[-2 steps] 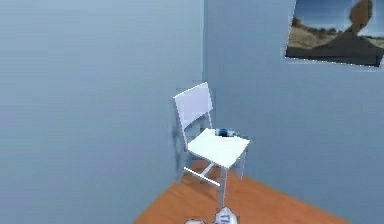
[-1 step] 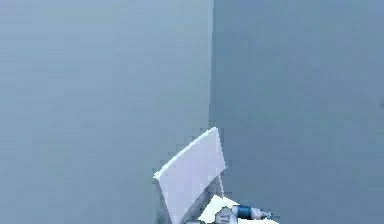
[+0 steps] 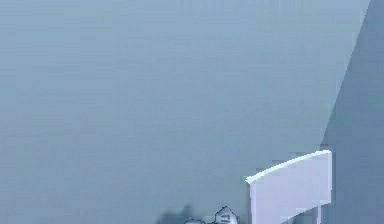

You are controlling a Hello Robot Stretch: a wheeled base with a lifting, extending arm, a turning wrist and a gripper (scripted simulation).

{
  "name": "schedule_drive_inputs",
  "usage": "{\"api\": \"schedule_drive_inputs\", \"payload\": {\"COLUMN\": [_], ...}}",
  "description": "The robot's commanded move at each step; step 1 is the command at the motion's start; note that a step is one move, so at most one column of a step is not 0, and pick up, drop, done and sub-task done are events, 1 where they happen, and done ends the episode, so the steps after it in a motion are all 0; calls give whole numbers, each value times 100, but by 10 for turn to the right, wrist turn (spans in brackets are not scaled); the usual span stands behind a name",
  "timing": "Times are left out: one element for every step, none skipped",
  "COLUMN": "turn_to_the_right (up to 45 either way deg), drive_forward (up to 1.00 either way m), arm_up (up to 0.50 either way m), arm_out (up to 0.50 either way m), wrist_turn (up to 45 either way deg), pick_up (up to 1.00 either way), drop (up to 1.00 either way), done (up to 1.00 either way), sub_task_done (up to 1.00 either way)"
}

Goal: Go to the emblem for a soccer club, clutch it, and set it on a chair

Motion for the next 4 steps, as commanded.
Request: {"api": "schedule_drive_inputs", "payload": {"turn_to_the_right": [270, -210, -30, 180], "drive_forward": [0, 0, 0, 0], "arm_up": [0, 0, 0, 0], "arm_out": [0, 0, 0, 0], "wrist_turn": [0, 0, 0, 0], "pick_up": [0, 0, 0, 0], "drop": [0, 0, 0, 0], "done": [0, 0, 0, 0], "sub_task_done": [0, 0, 0, 0]}}
